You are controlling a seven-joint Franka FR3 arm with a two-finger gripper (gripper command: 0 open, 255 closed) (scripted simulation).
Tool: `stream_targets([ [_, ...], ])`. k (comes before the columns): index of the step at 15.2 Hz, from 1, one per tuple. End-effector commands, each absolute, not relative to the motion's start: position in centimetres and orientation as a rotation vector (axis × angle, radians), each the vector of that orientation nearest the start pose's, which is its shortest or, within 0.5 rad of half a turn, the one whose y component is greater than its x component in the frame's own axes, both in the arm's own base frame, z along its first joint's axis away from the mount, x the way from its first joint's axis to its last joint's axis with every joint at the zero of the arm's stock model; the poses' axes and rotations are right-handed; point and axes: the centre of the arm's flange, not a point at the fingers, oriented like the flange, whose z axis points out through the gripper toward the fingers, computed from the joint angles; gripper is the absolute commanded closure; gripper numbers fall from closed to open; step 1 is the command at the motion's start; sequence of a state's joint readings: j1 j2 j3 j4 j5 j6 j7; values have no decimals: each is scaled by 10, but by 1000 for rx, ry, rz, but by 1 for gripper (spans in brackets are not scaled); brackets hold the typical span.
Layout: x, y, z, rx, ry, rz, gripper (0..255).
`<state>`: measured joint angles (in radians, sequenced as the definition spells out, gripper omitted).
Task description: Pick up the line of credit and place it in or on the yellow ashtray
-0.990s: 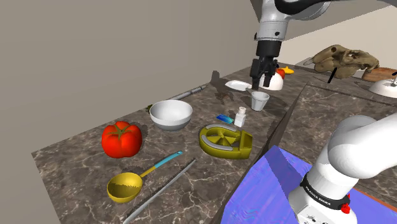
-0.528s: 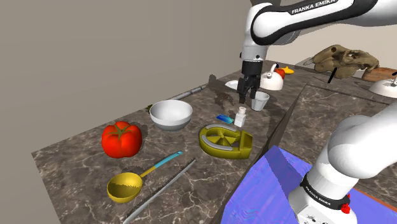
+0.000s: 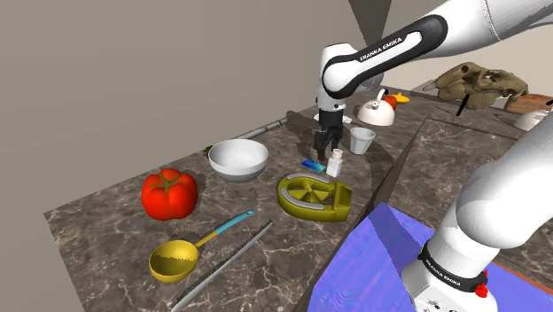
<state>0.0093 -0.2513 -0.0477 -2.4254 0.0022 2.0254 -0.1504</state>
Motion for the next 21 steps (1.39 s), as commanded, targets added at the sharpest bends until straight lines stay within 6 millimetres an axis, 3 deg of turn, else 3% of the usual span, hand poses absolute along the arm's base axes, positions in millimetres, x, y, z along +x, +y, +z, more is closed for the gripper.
stream_targets([
  [1, 446, -17, 376, -3108, -192, 229, 0],
  [8, 440, -17, 336, -3108, -192, 229, 0],
  [16, 440, -17, 336, -3108, -192, 229, 0],
  [17, 440, -17, 336, -3108, -192, 229, 255],
  [21, 440, -17, 336, -3108, -192, 229, 255],
])
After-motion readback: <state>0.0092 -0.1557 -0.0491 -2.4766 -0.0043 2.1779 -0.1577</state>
